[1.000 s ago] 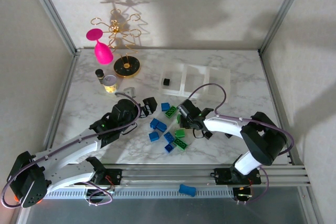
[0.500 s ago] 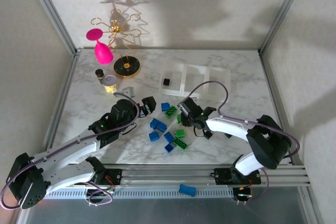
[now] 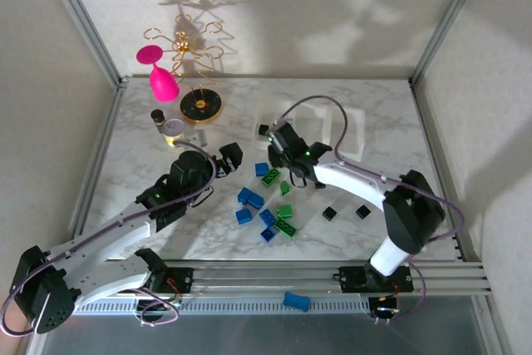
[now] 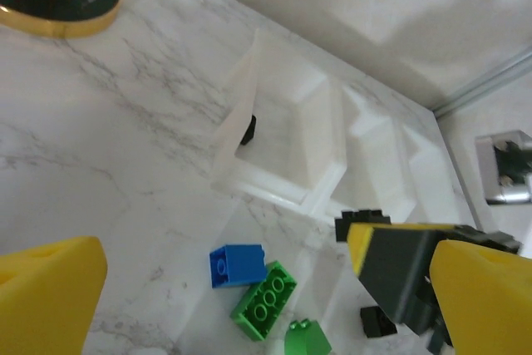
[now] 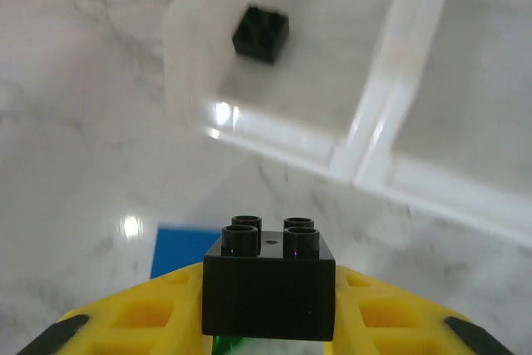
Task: Sort the legos into containers by color
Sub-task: Place the lego in the container.
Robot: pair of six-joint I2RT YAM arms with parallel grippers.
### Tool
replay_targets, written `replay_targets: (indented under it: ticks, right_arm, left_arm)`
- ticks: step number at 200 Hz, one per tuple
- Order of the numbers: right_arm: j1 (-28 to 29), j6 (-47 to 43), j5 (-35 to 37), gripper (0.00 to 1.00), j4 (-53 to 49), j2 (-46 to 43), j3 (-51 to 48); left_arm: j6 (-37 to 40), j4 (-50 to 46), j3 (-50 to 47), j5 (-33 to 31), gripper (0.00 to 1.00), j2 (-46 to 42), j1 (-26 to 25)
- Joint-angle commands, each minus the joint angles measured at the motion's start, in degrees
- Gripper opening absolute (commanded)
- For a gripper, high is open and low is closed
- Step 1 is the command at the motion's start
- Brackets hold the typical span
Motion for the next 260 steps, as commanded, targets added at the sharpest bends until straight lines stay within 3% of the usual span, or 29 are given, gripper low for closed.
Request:
replay_targets:
  ticks: [1, 70, 138, 209, 260]
  right_arm:
    - [-1.5, -4.4, 2.0, 0.33, 2.6, 5.1, 5.7]
    - [-5.5, -6.6, 2.4, 0.33, 4.2, 19.0, 18.9]
    - [-8.3, -8.4, 2.1, 0.37, 4.6, 26.4, 24.7]
    - [-8.3, -8.7, 0.0, 0.49, 4.0, 22.5, 24.3]
    - [-7.5, -6.2, -5.0, 0.53, 5.7, 11.4, 17.5]
  left_arm:
    - [1.6, -0.7, 2.4, -0.9, 1.00, -0.2, 1.9]
    - [2.4, 1.1, 3.3, 3.2, 1.00, 3.4, 7.6]
    - [2.6, 2.1, 3.7, 4.7, 1.00, 6.5, 9.7]
    - [2.7, 0.8, 4.5, 5.5, 1.00, 5.5, 10.0]
    - [3.2, -0.5, 5.0, 7.5, 1.00, 4.1, 9.7]
